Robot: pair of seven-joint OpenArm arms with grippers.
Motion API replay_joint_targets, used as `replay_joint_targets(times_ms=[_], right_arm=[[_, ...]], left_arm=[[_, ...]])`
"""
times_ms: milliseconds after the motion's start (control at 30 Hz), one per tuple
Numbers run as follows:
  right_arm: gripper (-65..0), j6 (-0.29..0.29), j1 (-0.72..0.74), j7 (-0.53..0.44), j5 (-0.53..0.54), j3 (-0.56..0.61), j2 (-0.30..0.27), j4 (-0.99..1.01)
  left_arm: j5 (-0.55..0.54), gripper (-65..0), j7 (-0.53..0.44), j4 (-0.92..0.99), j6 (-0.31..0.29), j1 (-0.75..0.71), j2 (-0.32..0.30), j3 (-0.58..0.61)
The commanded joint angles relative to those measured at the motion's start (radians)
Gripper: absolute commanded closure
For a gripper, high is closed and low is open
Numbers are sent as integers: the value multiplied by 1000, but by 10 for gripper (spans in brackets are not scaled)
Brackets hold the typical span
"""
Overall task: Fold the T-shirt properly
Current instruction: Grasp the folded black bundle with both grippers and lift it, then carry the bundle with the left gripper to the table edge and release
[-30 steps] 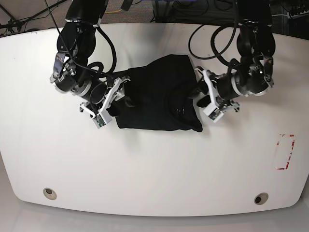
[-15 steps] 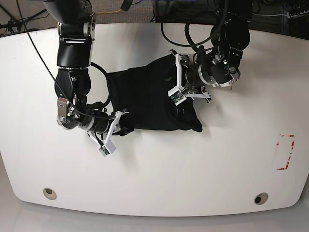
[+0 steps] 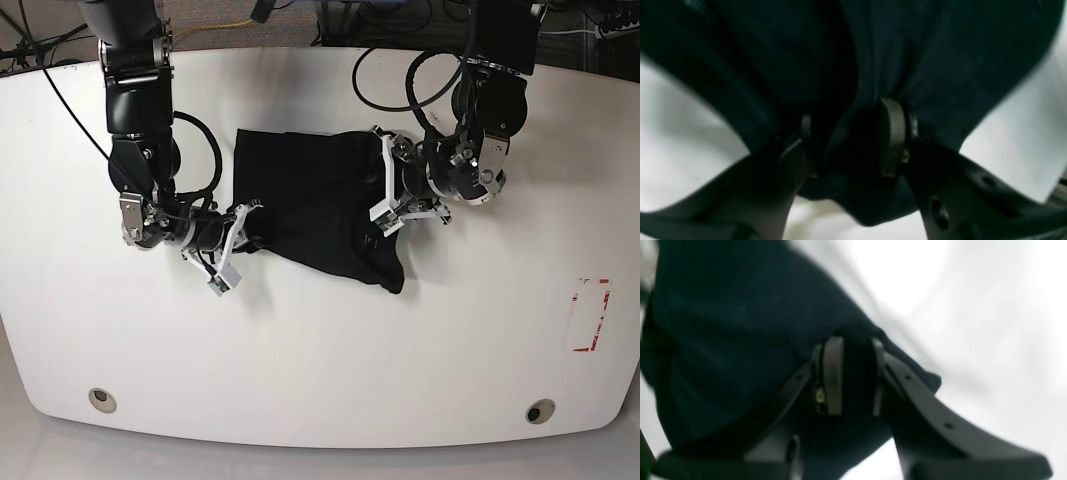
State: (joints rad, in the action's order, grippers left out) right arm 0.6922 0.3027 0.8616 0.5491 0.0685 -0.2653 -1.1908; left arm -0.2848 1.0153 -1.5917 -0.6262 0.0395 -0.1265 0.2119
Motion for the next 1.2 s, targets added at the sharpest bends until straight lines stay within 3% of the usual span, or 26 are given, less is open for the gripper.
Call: replay_joint_targets(times_ms=[0,100,233,333,500,633,767,867,1000,1100,1167], right_arm=[[-109,6,-13,-12,9,-6,-27,-18],[-109,6,-50,-12,9,-5,-24,-50],[-109,6,-144,-11,9,-2,-22,-186],[-109,6,-225,-5,9,-2,13,-331],[-109,2,-259,-5,9,57,70,-389],[-109,-62,-264,-12,9,184,97,-375],[-109,-108,-250,-12,9,250,169,-358],[-109,-115,-244,-12,9,250,196,-346],[-109,-113,-244,-12,12,245,194,-357],[-109,-113,-244,-12,10,245,176,-378],[-109,-110,-239,-12,18,244,142,-384]], left_arm=[[5,-225,-33,41,1,56,-11,-9],[2,-225,-45,87,1,106,-51,-9],[5,-225,-45,130,1,165,-58,-9],[6,-225,-46,164,1,219,-80,-9],[3,-225,-89,182,1,280,-117,-10],[0,-225,-89,93,1,280,-146,-59],[0,-226,-76,-9,1,253,-146,-134],[-1,-228,-39,-65,6,219,-131,-171],[8,-236,-16,-141,10,135,-49,-203],[37,-293,-20,-154,12,67,-14,-207],[101,-361,-33,-128,12,27,41,-207]])
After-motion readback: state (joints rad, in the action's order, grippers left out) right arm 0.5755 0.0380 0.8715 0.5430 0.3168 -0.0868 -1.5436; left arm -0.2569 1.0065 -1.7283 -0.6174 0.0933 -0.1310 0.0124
